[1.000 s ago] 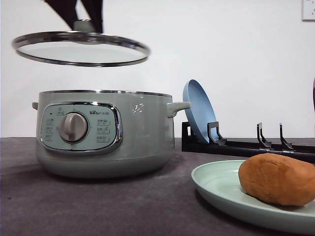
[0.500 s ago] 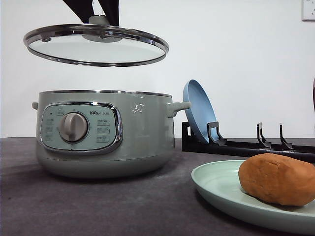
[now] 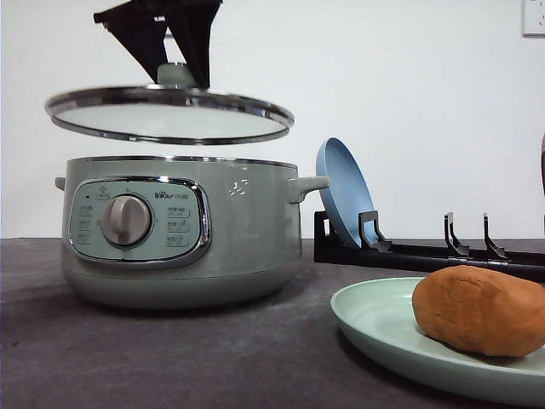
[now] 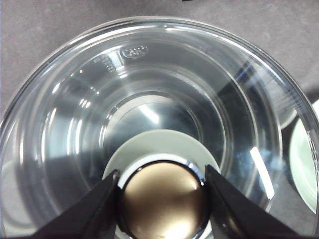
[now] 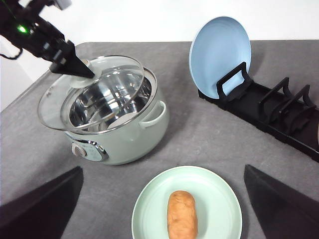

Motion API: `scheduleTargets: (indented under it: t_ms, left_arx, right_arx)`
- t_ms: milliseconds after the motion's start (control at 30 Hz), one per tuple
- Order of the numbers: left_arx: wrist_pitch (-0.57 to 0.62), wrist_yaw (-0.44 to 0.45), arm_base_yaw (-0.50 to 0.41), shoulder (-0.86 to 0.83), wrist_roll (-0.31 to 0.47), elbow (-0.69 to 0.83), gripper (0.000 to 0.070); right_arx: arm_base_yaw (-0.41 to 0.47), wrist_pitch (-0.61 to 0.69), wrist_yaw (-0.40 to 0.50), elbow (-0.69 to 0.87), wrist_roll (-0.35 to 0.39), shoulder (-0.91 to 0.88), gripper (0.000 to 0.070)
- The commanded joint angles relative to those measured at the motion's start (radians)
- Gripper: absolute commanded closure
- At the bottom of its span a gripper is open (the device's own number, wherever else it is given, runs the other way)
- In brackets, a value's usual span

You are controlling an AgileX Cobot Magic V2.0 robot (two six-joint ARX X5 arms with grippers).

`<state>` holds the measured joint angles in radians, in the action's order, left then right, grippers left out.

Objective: Transfer potato from steamer to green plate

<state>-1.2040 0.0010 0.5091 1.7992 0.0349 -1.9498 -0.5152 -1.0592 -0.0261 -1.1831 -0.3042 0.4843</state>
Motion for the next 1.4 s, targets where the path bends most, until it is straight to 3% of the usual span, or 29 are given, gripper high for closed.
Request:
scheduleTargets:
  t_ms: [0, 333, 1367]
  left_arx:
    - [0.039, 0.0, 0.005, -0.011, -0.003, -0.013, 0.0686]
    - [0.152, -0.002, -0.01, -0.011, -0.004, 0.088, 0.0686]
    - [0.204, 0.025, -0.036, 0.045, 0.002, 0.098, 0.0687]
  right_arx:
    - [-0.005, 0.011, 0.001, -0.014, -0.002, 0.003, 0.0047]
    - [-0.005, 0.012, 0.009, -0.014, 0.001, 0.003, 0.0047]
    - [-0.005, 0.02, 0.038, -0.014, 0.003, 0.003, 0.0047]
